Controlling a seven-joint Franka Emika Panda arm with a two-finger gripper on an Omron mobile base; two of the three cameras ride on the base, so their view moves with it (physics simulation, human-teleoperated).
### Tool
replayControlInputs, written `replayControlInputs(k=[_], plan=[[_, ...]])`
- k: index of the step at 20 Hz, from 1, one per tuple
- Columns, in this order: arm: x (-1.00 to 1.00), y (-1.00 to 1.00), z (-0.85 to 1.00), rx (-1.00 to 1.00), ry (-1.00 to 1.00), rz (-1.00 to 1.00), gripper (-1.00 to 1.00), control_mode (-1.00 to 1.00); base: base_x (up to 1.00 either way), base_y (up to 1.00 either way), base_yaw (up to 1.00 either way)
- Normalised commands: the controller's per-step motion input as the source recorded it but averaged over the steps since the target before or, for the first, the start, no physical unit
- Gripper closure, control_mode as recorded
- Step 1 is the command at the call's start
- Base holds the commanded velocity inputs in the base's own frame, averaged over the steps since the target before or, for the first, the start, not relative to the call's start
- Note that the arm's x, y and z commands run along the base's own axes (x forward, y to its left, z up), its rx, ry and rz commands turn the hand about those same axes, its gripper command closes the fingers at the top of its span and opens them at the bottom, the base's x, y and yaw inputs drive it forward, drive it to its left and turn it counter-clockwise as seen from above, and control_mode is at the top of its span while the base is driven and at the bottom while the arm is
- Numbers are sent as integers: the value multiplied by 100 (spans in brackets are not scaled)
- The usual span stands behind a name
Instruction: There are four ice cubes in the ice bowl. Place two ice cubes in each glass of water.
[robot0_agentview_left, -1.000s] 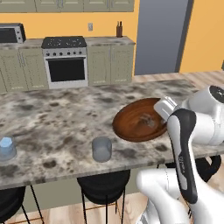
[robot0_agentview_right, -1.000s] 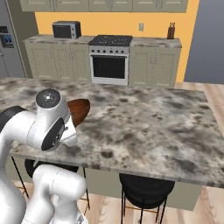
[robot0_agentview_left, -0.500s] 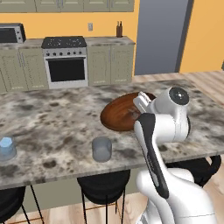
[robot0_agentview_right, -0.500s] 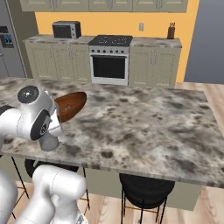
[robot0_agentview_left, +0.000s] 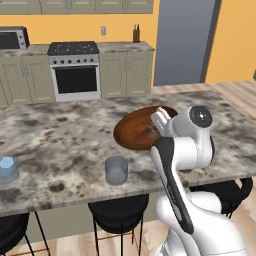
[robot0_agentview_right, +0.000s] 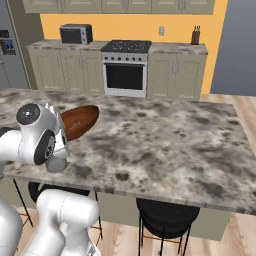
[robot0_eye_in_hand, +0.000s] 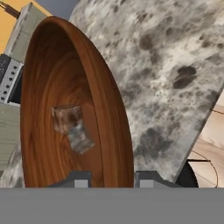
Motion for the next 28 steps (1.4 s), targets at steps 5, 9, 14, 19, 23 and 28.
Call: replayControlInputs(k=[5,9,14,19,23,28], plan=[[0,0,0,0,0,0,100,-100,0,0,0],[3,0,-1,0,0,0,100,-100,0,0,0],[6,0,0,0,-2,2,100,-100,0,0,0],[-8,0,0,-6,-20,6,100,-100,0,0,0],[0,13,0,-18,-2,0,100,-100,0,0,0],[4,8,-7,-19,0,0,100,-100,0,0,0]])
